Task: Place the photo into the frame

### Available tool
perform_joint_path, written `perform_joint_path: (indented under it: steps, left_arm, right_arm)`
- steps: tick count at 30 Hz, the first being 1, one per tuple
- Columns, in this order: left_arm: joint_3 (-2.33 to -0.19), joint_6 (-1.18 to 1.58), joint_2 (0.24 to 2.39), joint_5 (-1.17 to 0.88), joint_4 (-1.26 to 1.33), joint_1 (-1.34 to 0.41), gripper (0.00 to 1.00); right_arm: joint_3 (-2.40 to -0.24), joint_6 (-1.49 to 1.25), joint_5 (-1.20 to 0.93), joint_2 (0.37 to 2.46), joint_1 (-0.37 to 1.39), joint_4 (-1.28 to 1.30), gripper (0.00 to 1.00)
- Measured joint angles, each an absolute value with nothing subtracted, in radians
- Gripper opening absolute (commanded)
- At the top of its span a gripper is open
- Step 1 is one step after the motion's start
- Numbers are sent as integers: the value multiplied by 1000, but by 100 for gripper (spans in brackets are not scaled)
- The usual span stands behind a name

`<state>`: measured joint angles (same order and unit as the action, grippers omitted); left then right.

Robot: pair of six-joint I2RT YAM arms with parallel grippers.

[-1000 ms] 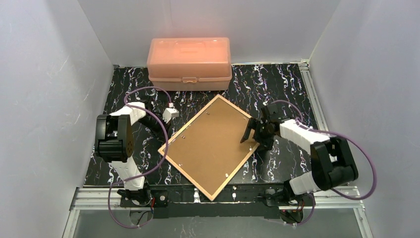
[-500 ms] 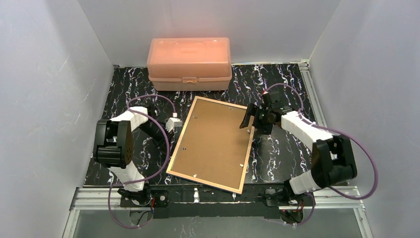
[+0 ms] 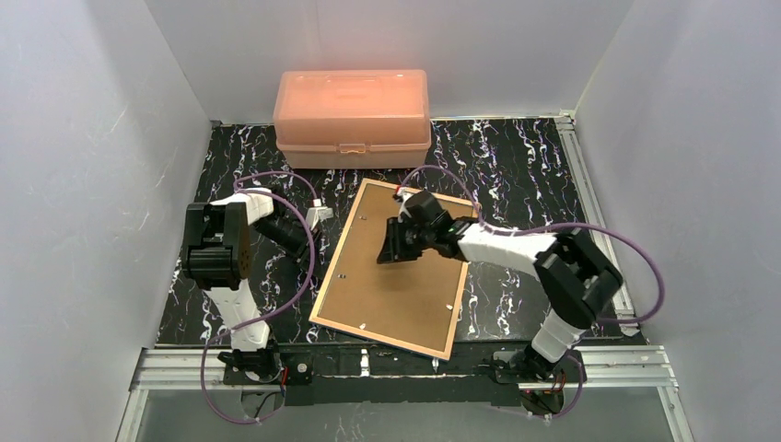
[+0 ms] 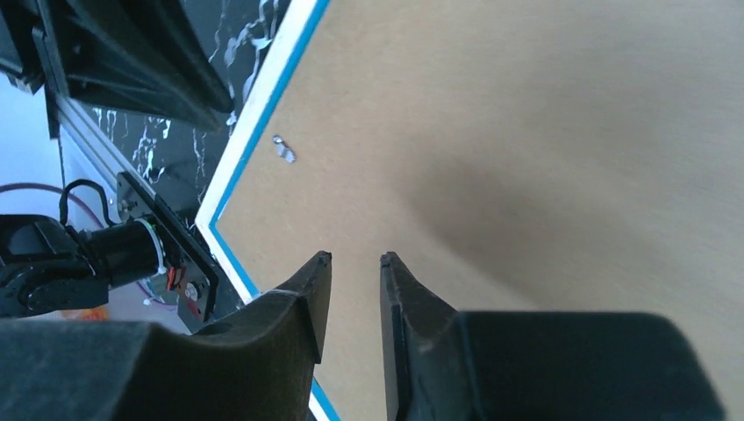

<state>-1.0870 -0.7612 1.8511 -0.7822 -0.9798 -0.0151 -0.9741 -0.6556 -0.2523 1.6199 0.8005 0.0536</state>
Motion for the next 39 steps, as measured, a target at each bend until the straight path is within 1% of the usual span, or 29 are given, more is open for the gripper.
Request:
perform_joint_path:
  steps: [4,8,14,20,39]
  left_arm:
    - [-1097,-754,1878,-795,-986,-16,18]
    - [-1101,-746,1878,-797,-991,-29,17]
    - [-1101,-727,1878,-787,-977,-44,17]
    - [-1101,-716,1878,-766,-965,-48,16]
    - [-1101,-709,1878,-748,-952,-48,13]
  right_arm:
    - [-977,-683,-270,1715,882,-75,31]
    - [-1034,-702,-305,1824,946,-167,30]
    - [-1121,-702,-338,1933,1003,-235,30]
    - [-1124,-696,-337,1946,1032,-239,30]
    - [-1114,-677,-271,1974,1032,-290,31]
